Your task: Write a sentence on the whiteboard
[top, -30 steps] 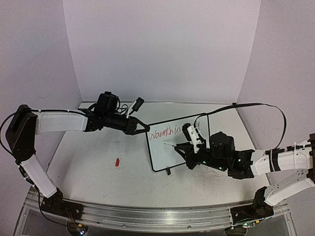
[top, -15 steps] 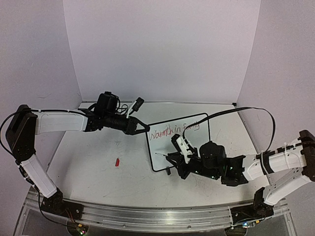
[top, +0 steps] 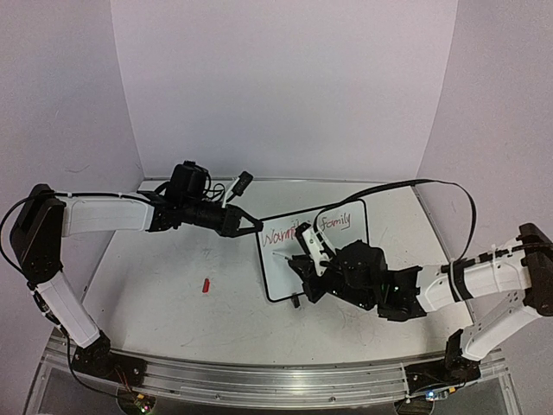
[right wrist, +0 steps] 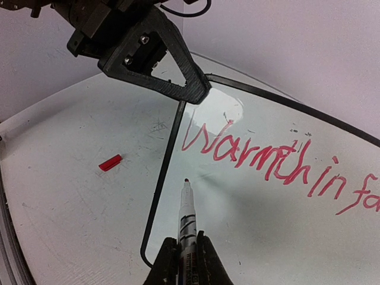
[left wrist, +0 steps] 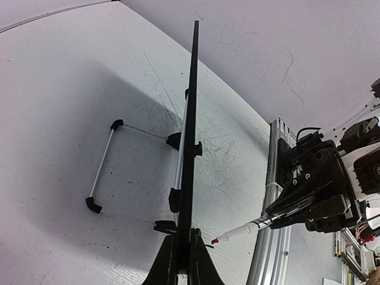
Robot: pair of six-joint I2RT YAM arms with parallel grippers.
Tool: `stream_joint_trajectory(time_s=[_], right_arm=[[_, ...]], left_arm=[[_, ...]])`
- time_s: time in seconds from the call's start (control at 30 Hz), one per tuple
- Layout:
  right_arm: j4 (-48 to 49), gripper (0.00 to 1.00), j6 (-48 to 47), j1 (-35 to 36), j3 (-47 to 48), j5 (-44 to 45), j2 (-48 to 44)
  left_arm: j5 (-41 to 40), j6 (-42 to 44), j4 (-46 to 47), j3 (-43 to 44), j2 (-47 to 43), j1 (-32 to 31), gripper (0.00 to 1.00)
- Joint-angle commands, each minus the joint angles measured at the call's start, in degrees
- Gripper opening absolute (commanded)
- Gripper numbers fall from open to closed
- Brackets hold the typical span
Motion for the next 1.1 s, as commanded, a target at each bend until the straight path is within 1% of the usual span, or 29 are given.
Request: stream_joint_trajectory(time_s=[0.0, 0.43, 0.7, 1.07], right_arm=[[0.1, 0.00, -1.1, 0.3, 3.3, 1.1, 1.6], [-0.2, 0.00, -0.7, 0.3, 4.2, 0.7, 3.7], [-0.9, 0.00, -0.4, 0.3, 4.9, 2.4, 5.0], [-2.3, 0.00, 1.6, 0.3, 4.0, 2.8, 5.6]], left_arm=[[0.7, 1.2, 0.2, 0.7, -1.4, -0.1, 0.00], [0.7, 1.3, 0.2, 0.7, -1.5, -0.1, 0.00], [0.7, 1.3, 0.2, 0.7, -1.5, -0.1, 0.00], [0.6, 1.4, 0.2, 0.7, -1.6, -0.1, 0.00]])
